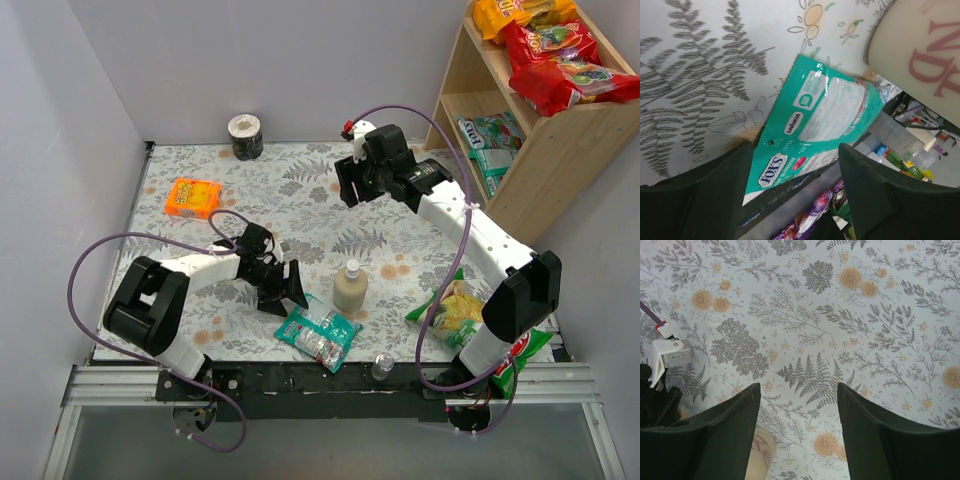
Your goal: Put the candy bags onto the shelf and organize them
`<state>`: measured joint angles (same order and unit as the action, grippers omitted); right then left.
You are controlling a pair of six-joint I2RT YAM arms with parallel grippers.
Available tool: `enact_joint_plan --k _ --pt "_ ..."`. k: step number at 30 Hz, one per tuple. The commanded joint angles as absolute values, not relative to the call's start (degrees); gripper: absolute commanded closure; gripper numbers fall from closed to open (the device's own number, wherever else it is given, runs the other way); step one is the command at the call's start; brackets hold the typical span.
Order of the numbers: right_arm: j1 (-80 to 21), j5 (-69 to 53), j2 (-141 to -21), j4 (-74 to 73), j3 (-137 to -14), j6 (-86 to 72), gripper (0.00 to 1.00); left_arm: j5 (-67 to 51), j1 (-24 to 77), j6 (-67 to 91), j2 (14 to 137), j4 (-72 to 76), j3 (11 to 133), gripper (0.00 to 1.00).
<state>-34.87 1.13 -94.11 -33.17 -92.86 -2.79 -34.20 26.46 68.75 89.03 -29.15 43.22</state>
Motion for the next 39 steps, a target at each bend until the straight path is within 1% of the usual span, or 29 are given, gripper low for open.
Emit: enact_joint_plan --k 1,4,7,8,11,17,18,19,20,21,24,28,33,37,38,39 --pt "-34.45 3.43 -91.06 -35.07 -93.52 -2.03 0.31 -31.83 28.38 65.13 91.58 -29.09 43.94 0.28" --pt "-34.1 4.57 -90.27 -34.98 -92.55 -1.41 0.31 -27.09 31.28 64.69 92.9 -30.32 45.61 0.29" --pt "-33.14 5.62 -90.09 -35.51 -92.29 -1.23 0.31 -21.63 33.48 66.18 94.13 -31.29 46.67 0.36" --pt "-32.87 6.06 -90.17 -35.86 -92.37 -1.14 0.31 -20.32 34.27 66.53 94.39 -31.64 46.93 0.44" --pt "-31.82 6.59 -90.18 -36.38 -92.37 -1.14 0.31 -15.83 35.5 67.59 95.27 -32.78 47.72 0.55" --pt "-30.59 7.12 -90.0 -36.48 -91.76 -0.62 0.32 -8.53 38.23 69.69 97.64 -35.15 48.78 0.67" --pt "-30.41 7.03 -89.91 -36.39 -91.58 -0.53 0.32 -8.0 38.67 69.87 98.08 -35.33 48.78 0.76" --pt "-30.32 6.94 -89.83 -36.21 -91.41 -0.7 0.32 -7.21 39.28 70.4 98.43 -35.51 48.78 0.81" --pt "-30.24 6.86 -89.74 -36.12 -91.06 -0.7 0.32 -7.12 39.64 70.66 99.13 -35.42 48.69 0.84" --pt "-30.15 6.86 -89.65 -36.21 -90.88 -0.88 0.32 -7.03 39.9 70.93 99.31 -35.42 48.6 0.9" --pt "-29.8 6.86 -89.3 -35.95 -90.0 -0.97 0.32 -6.16 40.95 71.72 99.41 -35.33 48.6 1.0" --pt "-29.44 6.77 -89.03 -35.68 -89.21 -1.23 0.32 -4.49 41.31 72.07 97.91 -35.33 49.65 1.0" --pt "-29.18 6.77 -88.68 -35.6 -88.86 -1.58 0.32 0.95 41.22 72.25 94.67 -36.21 52.29 1.0" --pt "-29.0 6.68 -88.42 -35.68 -88.68 -1.76 0.32 1.5 41.31 70.32 90.81 -36.13 54.31 1.0" --pt "-29.0 6.77 -88.24 -35.68 -88.68 -1.76 0.32 0.8 41.48 69.27 89.57 -35.6 54.14 0.81" --pt "-29.0 6.68 -88.16 -35.68 -88.59 -1.84 0.32 0.62 41.83 68.56 88.43 -35.33 54.05 0.75"
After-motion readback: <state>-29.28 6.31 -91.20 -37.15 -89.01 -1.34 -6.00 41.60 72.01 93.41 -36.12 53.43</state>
